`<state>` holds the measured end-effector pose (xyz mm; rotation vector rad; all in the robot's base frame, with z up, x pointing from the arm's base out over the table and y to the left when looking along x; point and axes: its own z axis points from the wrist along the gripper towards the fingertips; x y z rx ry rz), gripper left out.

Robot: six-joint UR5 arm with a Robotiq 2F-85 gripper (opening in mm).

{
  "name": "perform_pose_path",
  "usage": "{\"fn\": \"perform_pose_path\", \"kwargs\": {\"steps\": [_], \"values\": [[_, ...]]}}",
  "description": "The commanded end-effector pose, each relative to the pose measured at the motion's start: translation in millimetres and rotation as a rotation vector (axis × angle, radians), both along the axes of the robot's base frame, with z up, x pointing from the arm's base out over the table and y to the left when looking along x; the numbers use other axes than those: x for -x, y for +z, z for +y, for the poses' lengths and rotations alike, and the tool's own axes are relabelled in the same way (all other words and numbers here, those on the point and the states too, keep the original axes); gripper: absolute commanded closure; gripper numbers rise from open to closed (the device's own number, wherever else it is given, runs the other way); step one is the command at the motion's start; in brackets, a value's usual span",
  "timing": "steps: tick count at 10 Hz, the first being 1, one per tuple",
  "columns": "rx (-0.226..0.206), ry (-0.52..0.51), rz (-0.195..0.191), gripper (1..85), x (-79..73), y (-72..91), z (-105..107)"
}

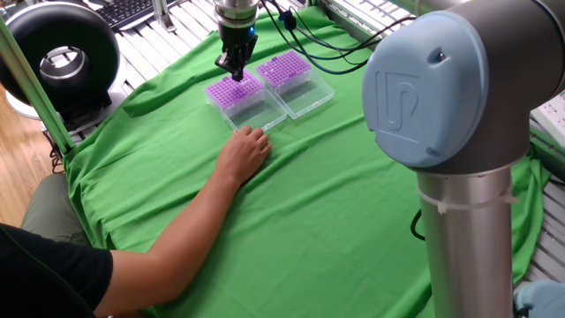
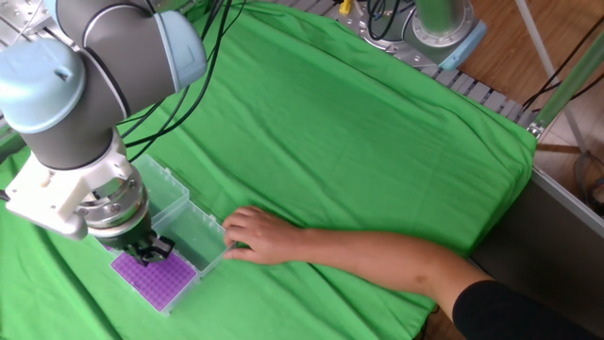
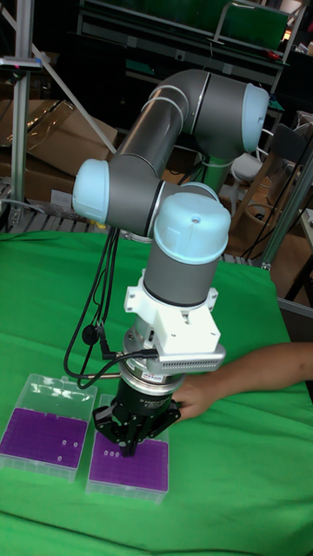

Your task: Insert a small pipette tip into the holder for small pipette tips

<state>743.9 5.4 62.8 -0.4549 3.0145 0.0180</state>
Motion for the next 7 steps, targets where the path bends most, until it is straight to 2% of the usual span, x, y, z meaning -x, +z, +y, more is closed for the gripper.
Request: {"fn": "perform_pose_path", "kwargs": {"steps": [1,4,5,7], "values": [[-0.012,-0.005,-0.005,84.7,-0.8,-0.6,2.3],[-0.011,0.004,-0.013,84.7,-2.7,-3.7,1.4],[-0.012,0.018,-0.003,83.3,0.0,-5.3,1.3],[-0.015,0.046,0.004,65.3,2.6,-6.0,1.7]]}}
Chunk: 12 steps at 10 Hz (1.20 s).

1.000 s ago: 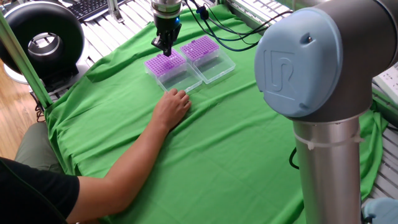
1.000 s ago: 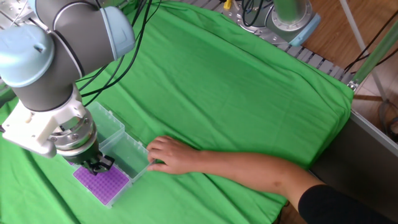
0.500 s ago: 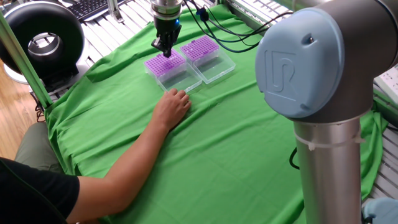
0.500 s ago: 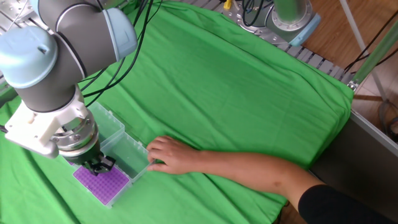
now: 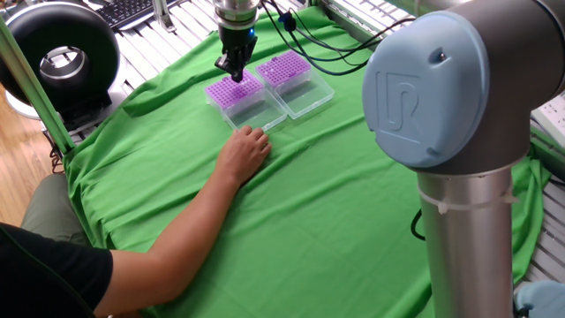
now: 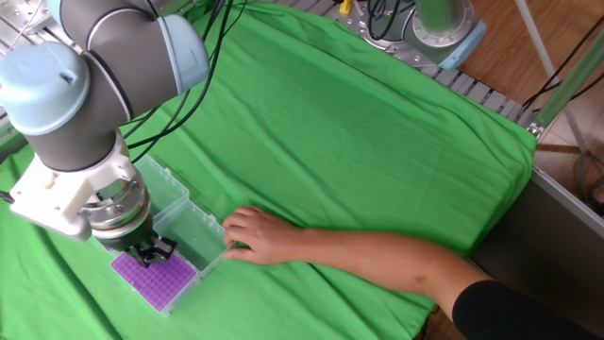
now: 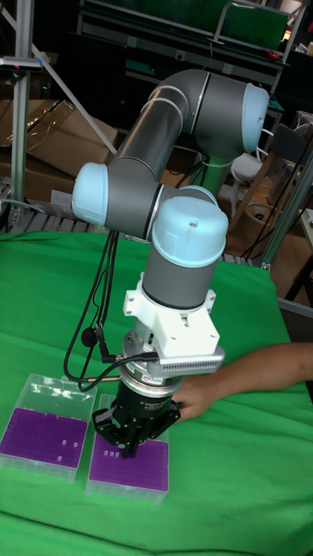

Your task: Insert a small pipette tip into the holder for small pipette tips

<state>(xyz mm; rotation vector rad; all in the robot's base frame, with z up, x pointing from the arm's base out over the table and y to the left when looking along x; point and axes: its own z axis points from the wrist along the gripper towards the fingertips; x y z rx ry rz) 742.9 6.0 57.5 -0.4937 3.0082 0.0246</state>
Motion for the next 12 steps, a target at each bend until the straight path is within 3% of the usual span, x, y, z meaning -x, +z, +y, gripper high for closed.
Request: {"fn": "perform_pose_path", "kwargs": {"steps": [1,4,7,12], "values": [[-0.012,0.025,0.004,62.7,2.0,-1.1,0],[0.006,0.034,0.012,63.7,4.3,-1.0,-8],[0.034,0.076,0.007,66.7,6.3,5.2,-37],[0.005,0.096,-0.008,66.7,9.9,10.5,-78]]}}
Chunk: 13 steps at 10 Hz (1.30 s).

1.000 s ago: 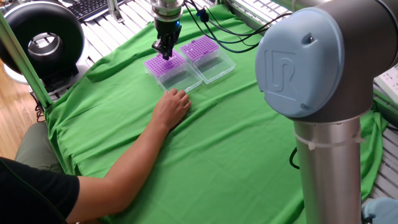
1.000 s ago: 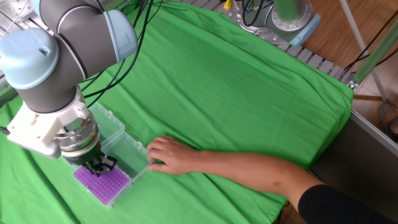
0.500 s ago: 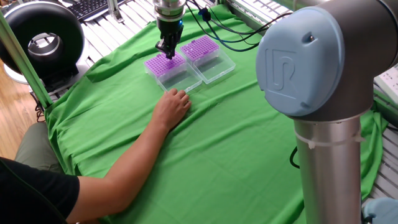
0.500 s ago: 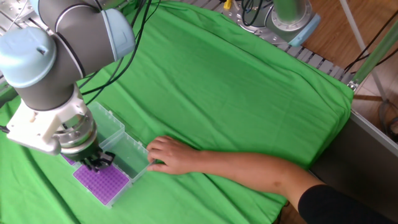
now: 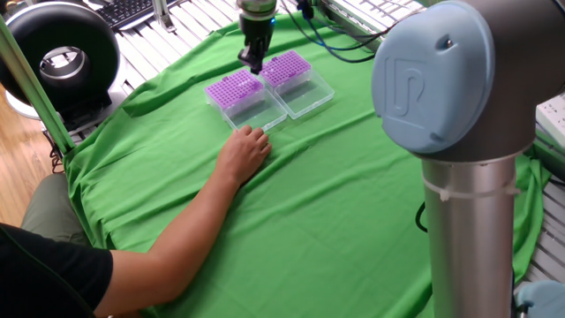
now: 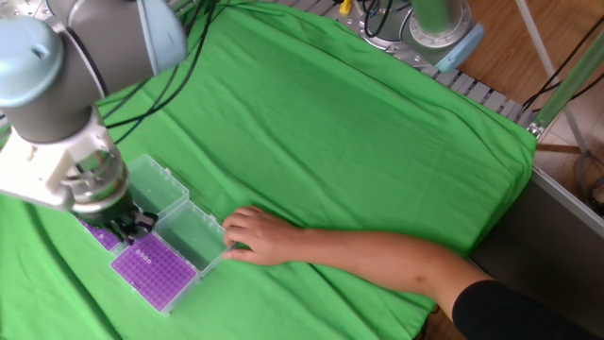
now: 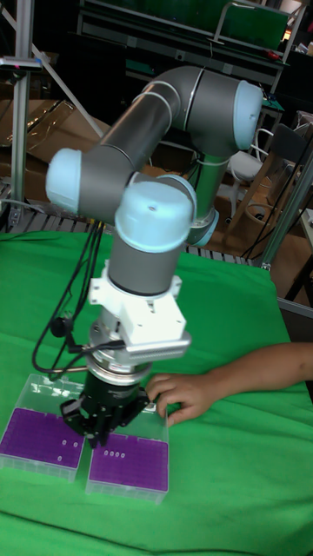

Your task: Insert a small pipette tip into the holder for small pipette tips

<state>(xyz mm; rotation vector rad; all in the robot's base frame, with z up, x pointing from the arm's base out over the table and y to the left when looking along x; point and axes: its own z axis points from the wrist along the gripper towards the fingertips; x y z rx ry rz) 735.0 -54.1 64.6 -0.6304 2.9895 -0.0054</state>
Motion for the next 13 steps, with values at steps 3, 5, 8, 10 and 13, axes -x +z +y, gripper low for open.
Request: {"fn": "perform_pose_path", "kwargs": {"steps": [3,5,8,10,13], "values": [[-0.024,0.031,-0.008,66.7,5.9,0.5,-29],[-0.026,0.046,-0.018,66.3,3.4,-6.7,-30],[-0.014,0.072,-0.013,66.0,4.4,-8.9,-37],[-0.021,0.08,-0.011,64.0,4.8,-10.0,-37],[-0.028,0.075,-0.015,64.0,2.8,-13.6,-36]]}}
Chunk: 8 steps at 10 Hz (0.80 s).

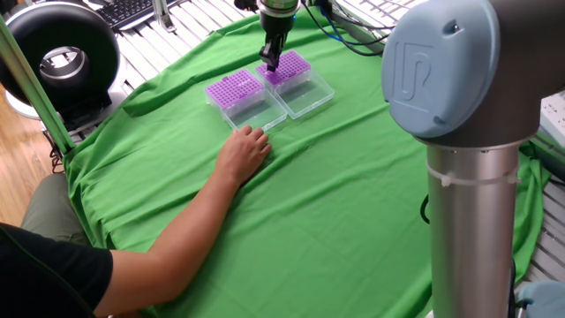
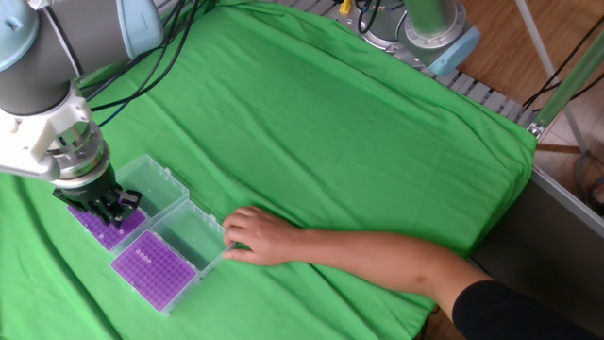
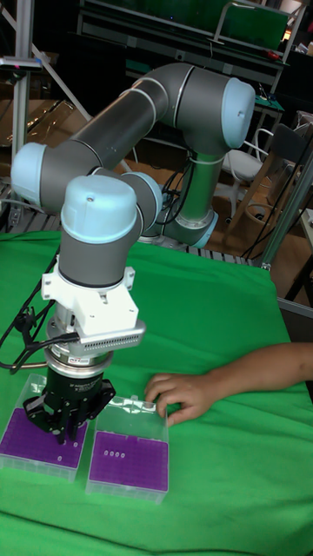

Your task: Insert a small pipette tip into the holder for small pipette tips

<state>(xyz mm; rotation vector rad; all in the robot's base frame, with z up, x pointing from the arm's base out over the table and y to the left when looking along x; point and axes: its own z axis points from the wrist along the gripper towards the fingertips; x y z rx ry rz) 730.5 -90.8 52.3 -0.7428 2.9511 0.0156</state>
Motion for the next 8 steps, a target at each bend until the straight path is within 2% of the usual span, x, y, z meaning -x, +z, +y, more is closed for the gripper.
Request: {"fn": "perform_pose_path", "kwargs": {"steps": [1,8], "values": [[-0.015,-0.003,-0.005,64.0,-1.8,-1.3,1.0],[-0.014,-0.003,-0.013,64.0,-4.6,-5.8,1.4]]}}
